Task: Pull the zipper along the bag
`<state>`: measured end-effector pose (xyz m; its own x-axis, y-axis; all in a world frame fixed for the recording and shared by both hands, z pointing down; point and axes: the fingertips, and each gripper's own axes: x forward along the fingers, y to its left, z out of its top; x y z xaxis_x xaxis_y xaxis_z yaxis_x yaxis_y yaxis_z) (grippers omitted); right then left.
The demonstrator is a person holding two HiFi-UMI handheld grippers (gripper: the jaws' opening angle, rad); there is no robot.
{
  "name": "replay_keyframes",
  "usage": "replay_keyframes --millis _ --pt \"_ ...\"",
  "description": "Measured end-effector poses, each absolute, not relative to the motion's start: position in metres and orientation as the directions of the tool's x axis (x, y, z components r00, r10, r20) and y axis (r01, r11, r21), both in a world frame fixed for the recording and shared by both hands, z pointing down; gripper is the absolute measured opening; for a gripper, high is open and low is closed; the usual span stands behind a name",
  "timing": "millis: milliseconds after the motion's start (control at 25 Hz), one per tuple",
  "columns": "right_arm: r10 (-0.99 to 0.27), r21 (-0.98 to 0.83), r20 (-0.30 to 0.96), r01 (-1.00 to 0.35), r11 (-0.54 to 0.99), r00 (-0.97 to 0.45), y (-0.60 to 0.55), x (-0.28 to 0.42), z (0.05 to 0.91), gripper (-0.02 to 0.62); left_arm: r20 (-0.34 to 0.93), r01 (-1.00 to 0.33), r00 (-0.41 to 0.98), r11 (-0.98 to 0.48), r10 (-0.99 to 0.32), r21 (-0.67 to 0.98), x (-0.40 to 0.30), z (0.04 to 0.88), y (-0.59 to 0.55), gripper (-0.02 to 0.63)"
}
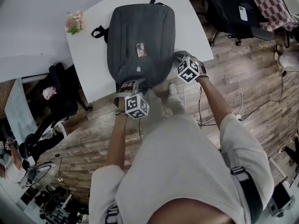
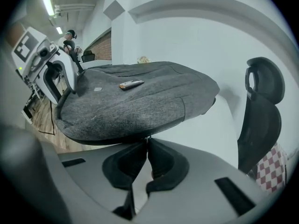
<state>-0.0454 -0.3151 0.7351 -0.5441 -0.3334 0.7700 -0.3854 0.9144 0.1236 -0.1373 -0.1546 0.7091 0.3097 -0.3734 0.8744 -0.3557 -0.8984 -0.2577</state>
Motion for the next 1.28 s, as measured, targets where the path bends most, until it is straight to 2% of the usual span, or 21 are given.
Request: replay_keyframes --millis 120,200,720,1000,1280 --pt "-0.34 0.17 0.784 -0.348 0.922 -0.519 -0.315 -0.043 0.734 0.021 0.892 -0.328 0.308 -0.917 -0.331 -0.227 -0.134 0.715 -0.151 0.117" --pt "-0.347 0.194 0.792 -0.331 0.923 -0.502 -0.316 -0.042 0.734 0.02 0.892 -0.341 0.312 -0.915 -0.326 -0.216 -0.132 0.716 -0.151 0.098" --pt "-0.335 0.174 0.814 -0.352 0.92 -0.474 -0.274 -0.02 0.739 0.02 0.857 -0.466 0.366 -0.869 -0.363 -0.169 -0.103 0.714 -0.173 0.083" --pt "-0.339 0.113 0.829 -0.46 0.88 -0.444 -0.245 -0.014 0.738 0.02 0.853 -0.505 0.377 -0.852 -0.36 -0.137 -0.085 0.714 -0.189 0.081" --pt "-0.361 -0.011 0.836 -0.67 0.742 -0.414 -0.223 -0.01 0.736 0.02 0.852 -0.539 0.394 -0.838 -0.345 -0.09 -0.066 0.715 -0.202 0.08"
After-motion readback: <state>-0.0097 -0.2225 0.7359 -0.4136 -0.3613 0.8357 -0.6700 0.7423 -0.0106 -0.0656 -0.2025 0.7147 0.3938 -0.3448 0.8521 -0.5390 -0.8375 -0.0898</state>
